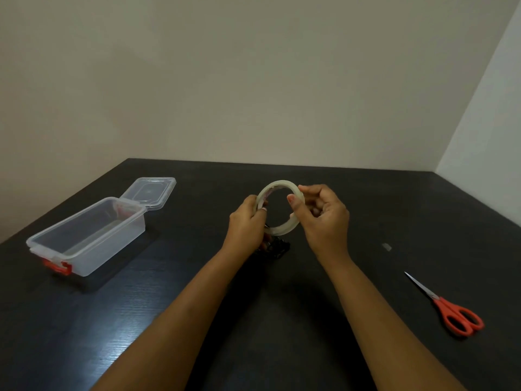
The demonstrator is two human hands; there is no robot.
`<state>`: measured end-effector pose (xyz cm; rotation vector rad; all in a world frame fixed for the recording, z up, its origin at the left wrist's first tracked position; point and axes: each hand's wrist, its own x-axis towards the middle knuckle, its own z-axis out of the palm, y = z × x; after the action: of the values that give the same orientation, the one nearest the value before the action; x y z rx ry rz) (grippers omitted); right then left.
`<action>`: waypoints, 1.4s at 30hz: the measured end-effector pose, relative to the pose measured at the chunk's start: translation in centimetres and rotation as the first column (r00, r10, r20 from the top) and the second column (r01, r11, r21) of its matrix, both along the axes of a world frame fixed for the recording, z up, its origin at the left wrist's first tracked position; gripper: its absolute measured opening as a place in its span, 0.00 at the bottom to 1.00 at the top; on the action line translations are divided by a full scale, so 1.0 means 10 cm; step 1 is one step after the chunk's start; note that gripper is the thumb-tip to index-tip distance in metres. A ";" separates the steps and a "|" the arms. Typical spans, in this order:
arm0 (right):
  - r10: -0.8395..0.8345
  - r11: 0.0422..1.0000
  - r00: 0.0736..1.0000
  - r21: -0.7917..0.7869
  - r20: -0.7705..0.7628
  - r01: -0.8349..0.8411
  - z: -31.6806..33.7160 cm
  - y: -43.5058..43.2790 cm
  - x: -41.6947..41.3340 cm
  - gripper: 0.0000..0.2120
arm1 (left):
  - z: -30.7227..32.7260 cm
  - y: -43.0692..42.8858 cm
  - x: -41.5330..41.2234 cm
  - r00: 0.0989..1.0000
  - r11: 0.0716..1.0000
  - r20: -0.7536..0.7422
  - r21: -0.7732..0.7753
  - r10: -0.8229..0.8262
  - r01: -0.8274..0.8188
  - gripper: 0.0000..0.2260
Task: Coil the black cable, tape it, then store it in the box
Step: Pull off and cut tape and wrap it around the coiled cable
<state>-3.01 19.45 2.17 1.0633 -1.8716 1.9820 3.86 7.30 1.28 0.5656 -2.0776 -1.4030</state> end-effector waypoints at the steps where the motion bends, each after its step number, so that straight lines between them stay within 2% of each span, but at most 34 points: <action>1: -0.001 1.000 1.000 -0.004 0.006 0.001 0.00 0.01 -0.01 0.07 | 0.00 0.00 0.00 1.000 1.000 0.005 -0.005 0.003 -0.003 0.05; 3: 0.008 1.000 1.000 -0.014 0.030 -0.008 0.00 0.02 -0.02 0.05 | 0.00 -0.01 0.02 0.999 0.997 -0.019 -0.078 0.028 -0.030 0.04; 5: 0.028 1.000 0.999 -0.016 0.044 -0.027 0.00 0.02 -0.02 0.04 | 0.01 -0.03 0.04 0.994 0.965 -0.093 -0.249 0.065 -0.086 0.04; 8: 0.065 0.998 0.997 0.004 0.032 -0.065 0.00 0.00 0.01 0.03 | 0.05 -0.07 0.05 0.973 0.825 -0.218 -0.535 0.072 -0.181 0.06; 11: 0.089 0.996 0.996 -0.007 0.009 -0.089 0.02 -0.01 0.04 0.03 | 0.06 -0.09 0.06 0.958 0.735 -0.282 -0.641 0.045 -0.223 0.08; 15: 0.084 0.996 0.996 -0.042 0.000 -0.084 0.04 -0.01 0.05 0.03 | 0.04 -0.04 0.08 0.947 0.812 -0.309 -0.530 0.085 -0.246 0.05; 18: 0.081 0.996 0.997 -0.033 -0.002 -0.082 0.03 -0.02 0.05 0.04 | 0.04 -0.04 0.07 0.955 0.913 -0.262 -0.339 0.141 -0.227 0.02; 20: 0.077 0.997 0.997 -0.018 -0.021 -0.078 0.02 -0.03 0.06 0.05 | 0.05 -0.04 0.08 0.957 0.945 -0.221 -0.227 0.187 -0.237 0.03; 24: 0.063 0.998 0.995 -0.007 -0.077 -0.064 0.00 -0.06 0.09 0.07 | 0.07 -0.04 0.06 0.967 0.966 -0.086 -0.076 0.239 -0.245 0.05; 30: 0.057 0.997 0.983 0.052 -0.177 -0.049 -0.03 -0.08 0.14 0.10 | 0.06 -0.08 0.03 0.974 0.976 0.105 0.068 0.201 -0.209 0.05; 37: 0.048 0.988 0.939 0.152 -0.342 0.005 -0.05 -0.08 0.16 0.14 | 0.06 -0.09 0.04 0.975 0.980 0.167 0.113 0.146 -0.166 0.04; 42: -0.004 0.987 0.929 0.150 -0.371 0.064 -0.05 -0.09 0.14 0.10 | 0.05 -0.08 0.05 0.980 0.986 0.161 0.100 0.119 -0.136 0.07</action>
<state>-1.62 18.57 1.69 1.3294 -1.8437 1.4994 4.32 6.51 1.80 0.8631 -2.0496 -1.4453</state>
